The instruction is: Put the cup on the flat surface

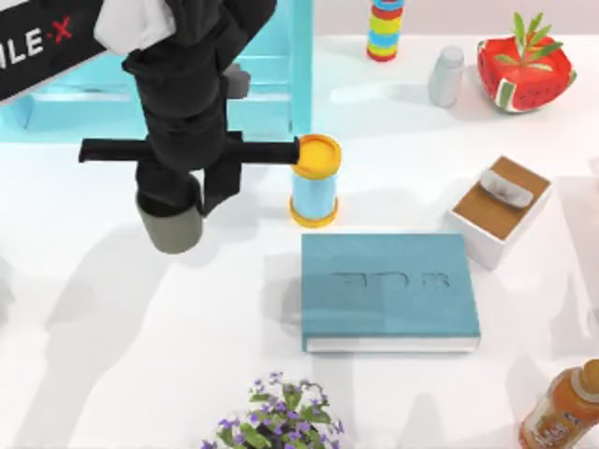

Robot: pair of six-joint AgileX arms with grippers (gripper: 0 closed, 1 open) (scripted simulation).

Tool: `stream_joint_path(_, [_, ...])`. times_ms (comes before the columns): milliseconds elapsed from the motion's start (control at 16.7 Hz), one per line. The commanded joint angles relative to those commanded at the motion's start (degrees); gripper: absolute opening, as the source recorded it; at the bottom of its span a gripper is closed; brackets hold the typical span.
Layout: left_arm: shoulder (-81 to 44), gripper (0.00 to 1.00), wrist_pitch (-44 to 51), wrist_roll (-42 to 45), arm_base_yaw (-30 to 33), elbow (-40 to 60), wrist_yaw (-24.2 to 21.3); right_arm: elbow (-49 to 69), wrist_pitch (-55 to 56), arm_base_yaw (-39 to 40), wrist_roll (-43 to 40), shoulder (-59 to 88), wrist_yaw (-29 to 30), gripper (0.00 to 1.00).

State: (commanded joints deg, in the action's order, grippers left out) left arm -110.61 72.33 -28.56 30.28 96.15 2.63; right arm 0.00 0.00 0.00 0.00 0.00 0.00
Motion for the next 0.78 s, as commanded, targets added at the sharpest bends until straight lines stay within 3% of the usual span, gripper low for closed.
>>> stream_joint_path(240, [6.29,0.00,-1.91,5.10,-5.45,-7.92,-1.57,0.00,0.00,0.00,0.00,0.00,0.00,1.00])
stream_joint_path(780, [6.40,0.00,-5.84,5.89,-6.05,-11.16,-1.52,0.00,0.00,0.00,0.00,0.00,0.00,1.00])
